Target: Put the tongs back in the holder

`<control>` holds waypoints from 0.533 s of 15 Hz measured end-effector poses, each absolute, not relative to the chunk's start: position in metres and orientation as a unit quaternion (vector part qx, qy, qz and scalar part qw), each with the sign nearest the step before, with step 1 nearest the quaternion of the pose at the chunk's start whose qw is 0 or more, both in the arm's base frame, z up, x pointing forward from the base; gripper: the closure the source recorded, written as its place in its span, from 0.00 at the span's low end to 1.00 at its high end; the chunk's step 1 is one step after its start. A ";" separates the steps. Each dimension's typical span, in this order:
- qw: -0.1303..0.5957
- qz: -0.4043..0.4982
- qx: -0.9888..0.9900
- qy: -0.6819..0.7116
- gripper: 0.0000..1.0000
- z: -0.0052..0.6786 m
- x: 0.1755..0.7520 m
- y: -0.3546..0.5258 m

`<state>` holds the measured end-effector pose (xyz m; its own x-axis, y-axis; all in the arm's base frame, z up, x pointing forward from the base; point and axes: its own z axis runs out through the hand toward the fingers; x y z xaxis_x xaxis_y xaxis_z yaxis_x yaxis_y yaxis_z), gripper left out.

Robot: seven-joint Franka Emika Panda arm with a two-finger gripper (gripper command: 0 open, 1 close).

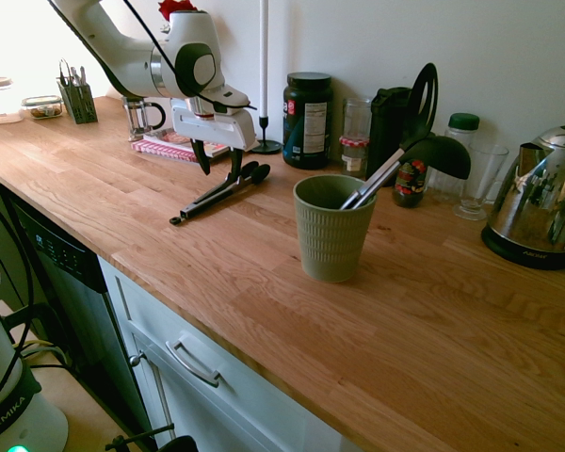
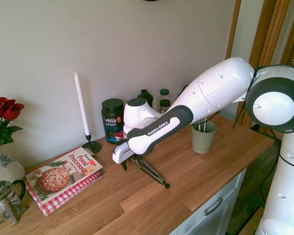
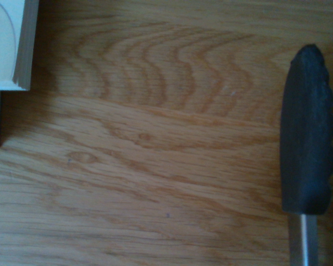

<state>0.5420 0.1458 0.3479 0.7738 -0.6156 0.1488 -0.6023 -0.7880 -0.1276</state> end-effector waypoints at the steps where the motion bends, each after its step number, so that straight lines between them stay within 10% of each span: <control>1: 0.037 -0.092 -0.941 0.323 1.00 0.346 0.542 0.147; 8: 0.041 -0.094 -0.941 0.322 1.00 0.338 0.544 0.149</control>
